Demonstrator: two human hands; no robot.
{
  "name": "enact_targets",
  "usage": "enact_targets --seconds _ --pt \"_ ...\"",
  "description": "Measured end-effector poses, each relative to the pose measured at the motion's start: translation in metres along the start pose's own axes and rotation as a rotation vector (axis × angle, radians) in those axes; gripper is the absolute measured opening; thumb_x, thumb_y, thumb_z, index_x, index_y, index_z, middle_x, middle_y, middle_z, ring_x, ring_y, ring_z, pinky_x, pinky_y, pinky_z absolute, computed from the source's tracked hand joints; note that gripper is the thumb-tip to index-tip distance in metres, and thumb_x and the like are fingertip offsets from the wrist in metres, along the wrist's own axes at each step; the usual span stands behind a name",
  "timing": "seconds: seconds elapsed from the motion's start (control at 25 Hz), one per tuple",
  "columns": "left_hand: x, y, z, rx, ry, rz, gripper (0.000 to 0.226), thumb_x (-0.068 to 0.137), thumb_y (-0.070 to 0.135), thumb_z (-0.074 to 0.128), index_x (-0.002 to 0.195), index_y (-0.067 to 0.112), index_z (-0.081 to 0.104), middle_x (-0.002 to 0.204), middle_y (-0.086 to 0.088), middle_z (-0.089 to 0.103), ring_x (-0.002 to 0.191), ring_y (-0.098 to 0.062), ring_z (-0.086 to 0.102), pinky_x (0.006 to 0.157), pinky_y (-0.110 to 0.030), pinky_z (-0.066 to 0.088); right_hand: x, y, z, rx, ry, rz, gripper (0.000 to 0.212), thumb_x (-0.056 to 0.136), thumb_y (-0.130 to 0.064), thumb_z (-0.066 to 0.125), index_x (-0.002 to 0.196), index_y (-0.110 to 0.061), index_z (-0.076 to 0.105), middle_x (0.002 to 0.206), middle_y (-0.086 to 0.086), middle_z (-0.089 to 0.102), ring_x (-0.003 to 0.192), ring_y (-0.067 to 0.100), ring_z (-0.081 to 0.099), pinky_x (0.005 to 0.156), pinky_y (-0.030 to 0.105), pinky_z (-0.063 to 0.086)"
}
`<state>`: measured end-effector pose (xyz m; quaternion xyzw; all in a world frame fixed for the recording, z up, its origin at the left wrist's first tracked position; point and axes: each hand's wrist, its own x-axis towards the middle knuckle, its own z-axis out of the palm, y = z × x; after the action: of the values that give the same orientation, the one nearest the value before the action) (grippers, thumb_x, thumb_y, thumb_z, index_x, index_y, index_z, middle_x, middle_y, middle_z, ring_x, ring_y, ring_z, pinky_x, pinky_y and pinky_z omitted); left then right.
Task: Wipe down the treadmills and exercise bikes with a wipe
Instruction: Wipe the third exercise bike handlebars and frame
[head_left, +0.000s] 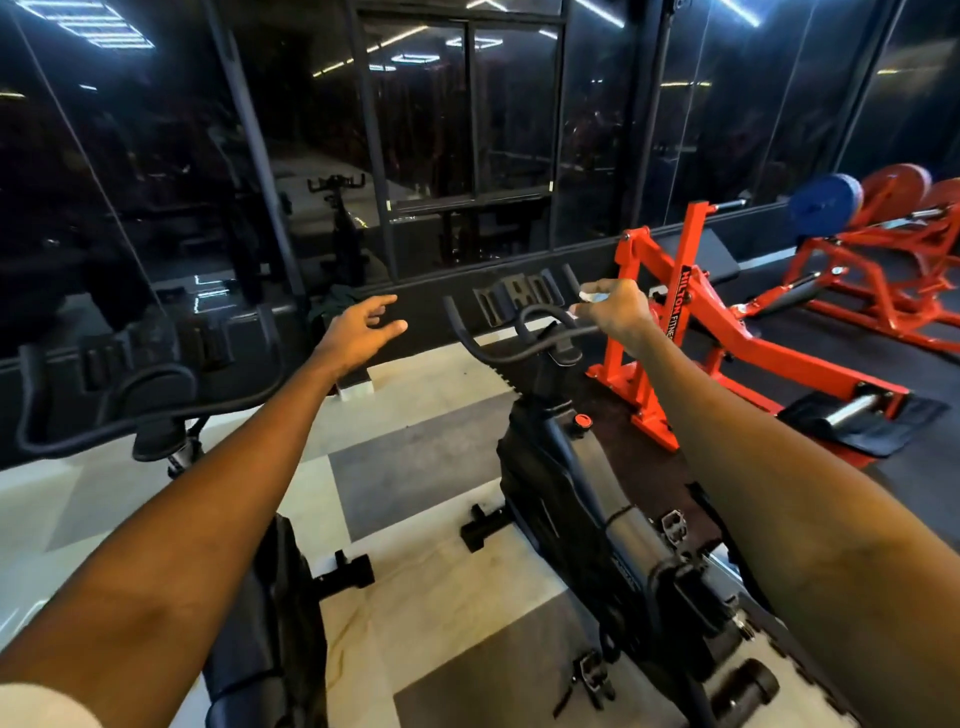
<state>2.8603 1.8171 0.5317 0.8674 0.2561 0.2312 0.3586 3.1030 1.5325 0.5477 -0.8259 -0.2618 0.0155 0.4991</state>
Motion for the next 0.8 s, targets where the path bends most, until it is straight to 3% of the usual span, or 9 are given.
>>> enact_targets --seconds 0.2,0.28,0.36,0.4,0.6,0.8 --pt "0.085 -0.013 0.029 -0.005 0.029 0.015 0.056 0.091 0.037 0.071 0.143 0.031 0.053 0.144 -0.004 0.055 0.13 -0.019 0.054 0.11 -0.037 0.042 0.083 0.033 0.025 0.007 0.012 0.028 0.047 0.081 -0.025 0.082 0.124 -0.016 0.067 0.124 0.009 0.066 0.108 0.021 0.064 0.091 0.026 0.05" --pt "0.123 -0.022 0.041 -0.01 0.002 0.017 0.055 0.092 0.036 0.071 0.143 0.031 0.053 0.145 -0.004 0.055 0.131 -0.02 0.053 0.111 -0.039 0.042 0.121 0.043 0.038 -0.003 0.005 0.038 0.046 0.081 -0.026 0.081 0.124 -0.015 0.067 0.118 0.008 0.068 0.098 0.018 0.065 0.078 0.017 0.051" --pt "0.164 -0.032 0.052 -0.007 -0.026 0.011 0.056 0.091 0.036 0.072 0.143 0.032 0.053 0.145 -0.006 0.055 0.132 -0.021 0.053 0.111 -0.04 0.043 0.158 0.047 0.051 -0.017 0.005 0.046 0.044 0.084 -0.022 0.079 0.125 -0.01 0.066 0.111 0.009 0.068 0.09 0.014 0.061 0.059 0.008 0.042" --pt "0.181 -0.037 0.056 0.0 -0.028 0.003 0.056 0.091 0.036 0.072 0.143 0.032 0.053 0.145 -0.006 0.055 0.132 -0.021 0.053 0.11 -0.04 0.043 0.174 0.048 0.058 -0.025 0.012 0.042 0.043 0.084 -0.02 0.079 0.124 -0.008 0.067 0.112 0.011 0.068 0.092 0.014 0.06 0.059 0.008 0.038" --pt "0.26 -0.061 0.094 0.013 -0.052 -0.021 0.055 0.092 0.035 0.071 0.144 0.032 0.053 0.146 -0.005 0.054 0.132 -0.021 0.053 0.109 -0.039 0.043 0.25 0.077 0.1 -0.103 -0.017 0.045 0.039 0.083 -0.025 0.079 0.119 -0.012 0.07 0.124 0.008 0.068 0.115 0.02 0.062 0.079 0.01 0.035" --pt "0.329 -0.089 0.144 0.021 -0.088 -0.046 0.052 0.093 0.033 0.07 0.143 0.032 0.054 0.145 -0.004 0.055 0.132 -0.021 0.052 0.106 -0.035 0.042 0.313 0.129 0.146 -0.114 -0.089 0.073 0.033 0.086 -0.024 0.076 0.118 -0.017 0.071 0.12 0.004 0.069 0.114 0.018 0.063 0.095 0.02 0.043"
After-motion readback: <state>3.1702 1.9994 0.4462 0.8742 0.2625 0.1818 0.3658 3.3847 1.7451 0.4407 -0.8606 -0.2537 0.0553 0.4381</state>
